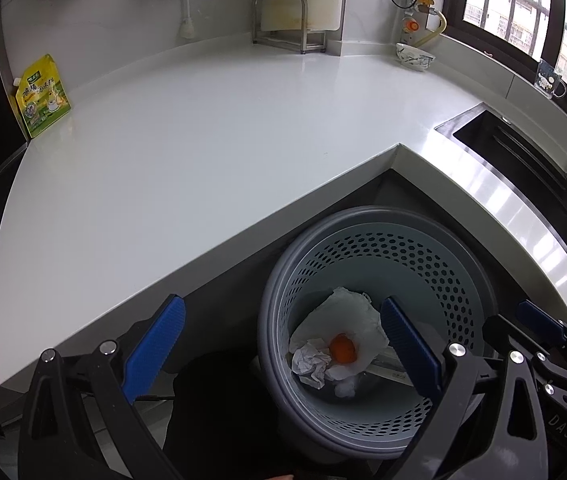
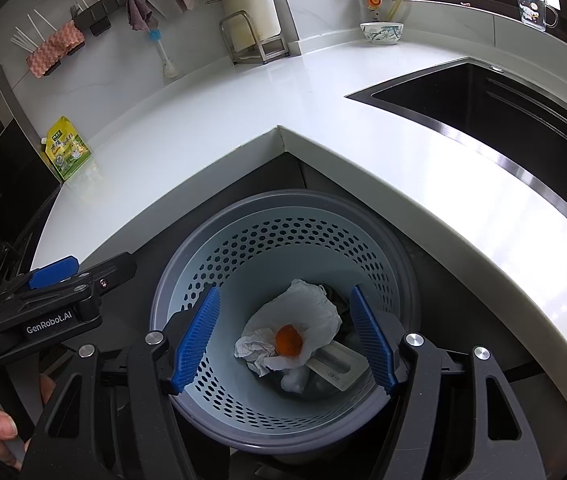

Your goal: Collect trash

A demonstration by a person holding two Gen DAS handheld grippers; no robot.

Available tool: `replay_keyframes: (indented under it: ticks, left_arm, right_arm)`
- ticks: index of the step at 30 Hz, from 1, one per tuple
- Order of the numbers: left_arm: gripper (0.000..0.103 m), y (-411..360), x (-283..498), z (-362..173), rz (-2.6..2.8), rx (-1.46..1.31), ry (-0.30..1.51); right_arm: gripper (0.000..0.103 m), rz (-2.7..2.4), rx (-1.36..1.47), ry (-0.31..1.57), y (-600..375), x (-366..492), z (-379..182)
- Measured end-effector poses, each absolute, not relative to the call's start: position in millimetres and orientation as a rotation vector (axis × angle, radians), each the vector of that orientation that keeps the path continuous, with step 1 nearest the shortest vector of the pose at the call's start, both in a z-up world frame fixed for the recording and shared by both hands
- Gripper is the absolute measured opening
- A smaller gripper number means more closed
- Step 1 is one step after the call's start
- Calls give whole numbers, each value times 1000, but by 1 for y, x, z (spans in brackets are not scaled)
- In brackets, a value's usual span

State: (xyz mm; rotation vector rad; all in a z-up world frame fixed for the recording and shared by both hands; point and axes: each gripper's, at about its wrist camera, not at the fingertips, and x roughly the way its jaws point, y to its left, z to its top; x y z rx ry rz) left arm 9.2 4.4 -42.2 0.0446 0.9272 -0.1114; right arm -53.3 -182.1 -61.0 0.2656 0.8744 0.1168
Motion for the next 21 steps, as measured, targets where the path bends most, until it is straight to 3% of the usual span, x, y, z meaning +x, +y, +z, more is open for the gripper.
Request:
replay_keyframes:
  ticks: [21]
  left_arm:
    - [96,5,8,-44,-111,35,934]
  right_arm:
    - [65,117,267,872,-182,-54,-60]
